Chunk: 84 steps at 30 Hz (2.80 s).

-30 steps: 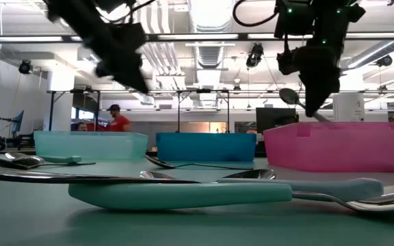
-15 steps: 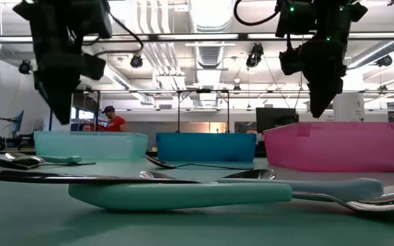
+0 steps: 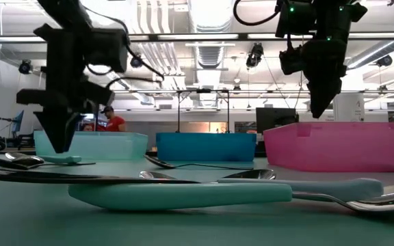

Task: Sort silverware by color (type)
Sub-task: Put the green spoon into the blue bin

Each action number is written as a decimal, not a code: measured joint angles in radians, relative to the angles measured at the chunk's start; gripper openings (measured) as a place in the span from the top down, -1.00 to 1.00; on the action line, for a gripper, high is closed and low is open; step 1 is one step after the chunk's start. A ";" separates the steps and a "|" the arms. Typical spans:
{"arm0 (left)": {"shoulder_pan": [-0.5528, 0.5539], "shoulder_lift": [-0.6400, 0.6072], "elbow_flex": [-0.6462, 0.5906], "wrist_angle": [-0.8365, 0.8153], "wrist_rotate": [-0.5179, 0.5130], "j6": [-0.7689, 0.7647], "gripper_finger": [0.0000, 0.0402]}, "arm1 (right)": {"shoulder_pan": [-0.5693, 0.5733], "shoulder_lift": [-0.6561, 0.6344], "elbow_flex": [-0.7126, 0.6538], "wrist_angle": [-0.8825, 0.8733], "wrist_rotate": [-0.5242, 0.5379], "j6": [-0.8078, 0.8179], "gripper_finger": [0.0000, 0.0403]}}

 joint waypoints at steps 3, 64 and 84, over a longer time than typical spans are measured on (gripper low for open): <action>0.000 0.043 0.002 0.009 -0.001 0.036 0.64 | 0.000 0.000 0.000 0.000 0.000 -0.003 0.21; 0.004 0.056 0.165 0.035 -0.309 -0.118 0.73 | 0.000 0.000 0.000 0.009 0.002 -0.001 0.34; -0.011 -0.141 0.222 0.022 -0.801 -0.504 0.73 | 0.000 0.000 0.000 0.011 0.107 -0.057 0.35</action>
